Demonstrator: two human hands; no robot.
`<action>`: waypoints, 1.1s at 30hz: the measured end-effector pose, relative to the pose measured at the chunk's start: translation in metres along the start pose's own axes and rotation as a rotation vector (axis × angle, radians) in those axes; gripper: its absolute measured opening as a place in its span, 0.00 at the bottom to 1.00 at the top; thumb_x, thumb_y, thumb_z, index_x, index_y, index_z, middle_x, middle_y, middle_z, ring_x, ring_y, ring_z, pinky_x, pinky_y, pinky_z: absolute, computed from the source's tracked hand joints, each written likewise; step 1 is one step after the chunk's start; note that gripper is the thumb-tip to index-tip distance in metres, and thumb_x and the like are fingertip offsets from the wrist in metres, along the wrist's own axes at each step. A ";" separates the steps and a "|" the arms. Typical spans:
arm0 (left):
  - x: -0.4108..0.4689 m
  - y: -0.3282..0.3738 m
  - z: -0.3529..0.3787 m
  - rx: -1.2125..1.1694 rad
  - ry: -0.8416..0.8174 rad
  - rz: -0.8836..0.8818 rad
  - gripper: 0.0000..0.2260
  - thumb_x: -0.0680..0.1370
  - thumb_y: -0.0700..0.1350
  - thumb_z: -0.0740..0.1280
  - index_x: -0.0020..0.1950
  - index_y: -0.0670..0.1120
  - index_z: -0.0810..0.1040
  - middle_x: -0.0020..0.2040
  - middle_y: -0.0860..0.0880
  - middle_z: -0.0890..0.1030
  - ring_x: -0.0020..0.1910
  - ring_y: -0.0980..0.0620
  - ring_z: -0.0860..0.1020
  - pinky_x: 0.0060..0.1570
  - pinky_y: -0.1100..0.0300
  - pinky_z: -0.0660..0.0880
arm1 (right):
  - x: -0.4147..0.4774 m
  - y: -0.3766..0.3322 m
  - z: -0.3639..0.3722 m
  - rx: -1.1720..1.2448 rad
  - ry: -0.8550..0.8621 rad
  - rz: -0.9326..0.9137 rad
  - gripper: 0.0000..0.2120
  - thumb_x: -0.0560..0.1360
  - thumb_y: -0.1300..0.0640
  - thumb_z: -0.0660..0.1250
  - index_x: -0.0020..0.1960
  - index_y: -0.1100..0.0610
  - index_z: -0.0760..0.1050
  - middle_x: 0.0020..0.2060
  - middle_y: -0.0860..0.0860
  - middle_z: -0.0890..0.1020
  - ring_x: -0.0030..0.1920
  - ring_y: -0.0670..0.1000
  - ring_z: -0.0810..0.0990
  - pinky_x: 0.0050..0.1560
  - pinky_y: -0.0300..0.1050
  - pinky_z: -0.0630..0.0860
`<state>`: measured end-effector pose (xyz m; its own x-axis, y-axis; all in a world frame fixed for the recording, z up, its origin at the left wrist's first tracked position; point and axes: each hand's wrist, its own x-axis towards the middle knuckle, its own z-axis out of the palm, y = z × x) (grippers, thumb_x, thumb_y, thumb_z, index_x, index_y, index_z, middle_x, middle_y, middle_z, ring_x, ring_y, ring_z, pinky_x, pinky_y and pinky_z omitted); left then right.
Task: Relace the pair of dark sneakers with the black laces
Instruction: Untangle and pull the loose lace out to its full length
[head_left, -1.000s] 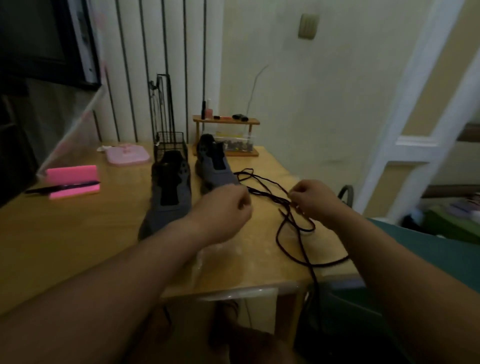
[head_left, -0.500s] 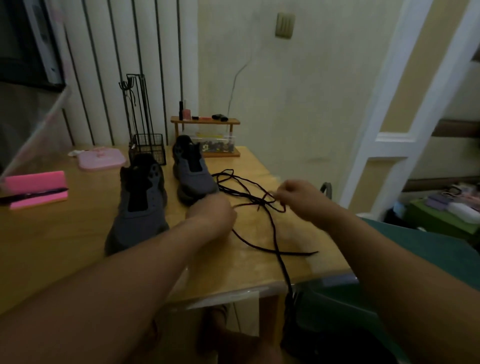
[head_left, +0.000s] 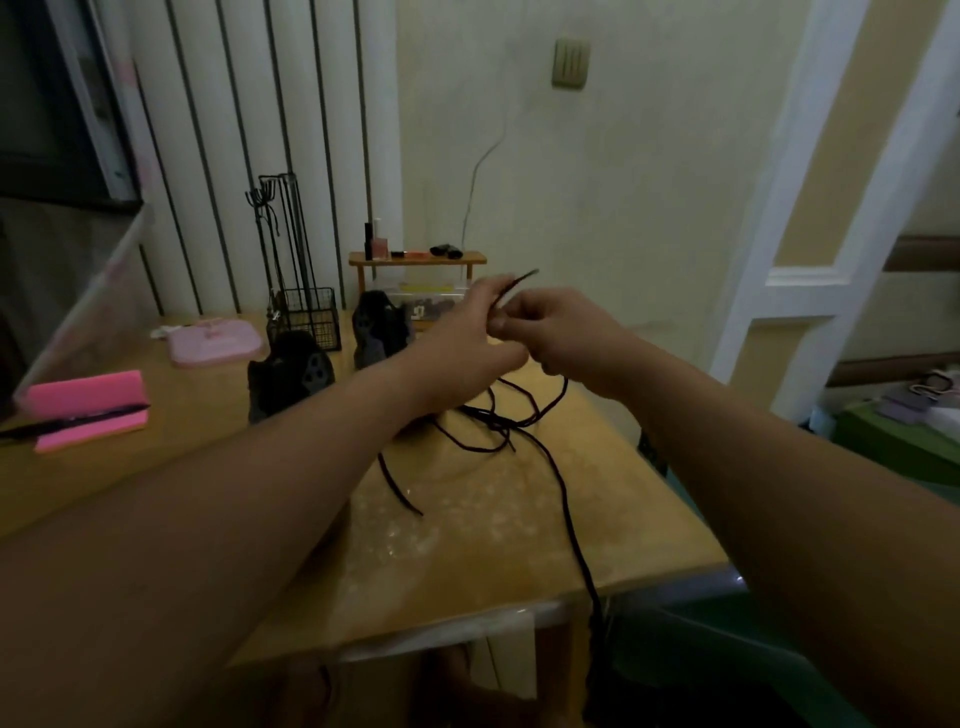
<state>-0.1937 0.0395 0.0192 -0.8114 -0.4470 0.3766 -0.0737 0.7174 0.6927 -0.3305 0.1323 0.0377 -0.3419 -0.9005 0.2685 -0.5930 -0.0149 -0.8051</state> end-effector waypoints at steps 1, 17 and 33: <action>0.002 -0.001 -0.003 0.007 -0.010 -0.025 0.23 0.82 0.45 0.68 0.76 0.53 0.68 0.63 0.48 0.78 0.60 0.47 0.79 0.56 0.53 0.79 | 0.001 0.000 0.002 0.007 0.004 0.009 0.09 0.82 0.56 0.68 0.52 0.62 0.80 0.35 0.52 0.75 0.31 0.50 0.68 0.28 0.43 0.65; -0.021 -0.012 -0.050 -0.904 0.382 -0.363 0.12 0.86 0.50 0.60 0.44 0.48 0.73 0.34 0.51 0.70 0.28 0.53 0.69 0.33 0.57 0.75 | -0.013 0.045 0.023 -0.133 -0.036 0.184 0.16 0.86 0.49 0.60 0.55 0.57 0.83 0.39 0.50 0.79 0.39 0.51 0.77 0.42 0.47 0.76; -0.019 -0.025 -0.022 -1.039 0.250 -0.427 0.20 0.87 0.51 0.54 0.67 0.42 0.79 0.61 0.43 0.85 0.25 0.53 0.65 0.44 0.54 0.78 | -0.004 0.037 0.032 -0.078 -0.059 0.117 0.13 0.85 0.53 0.63 0.55 0.59 0.84 0.42 0.58 0.85 0.42 0.52 0.84 0.48 0.47 0.80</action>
<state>-0.1635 0.0185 0.0083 -0.6894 -0.7241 0.0203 0.2931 -0.2531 0.9220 -0.3276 0.1214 -0.0098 -0.3699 -0.9183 0.1412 -0.6070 0.1238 -0.7850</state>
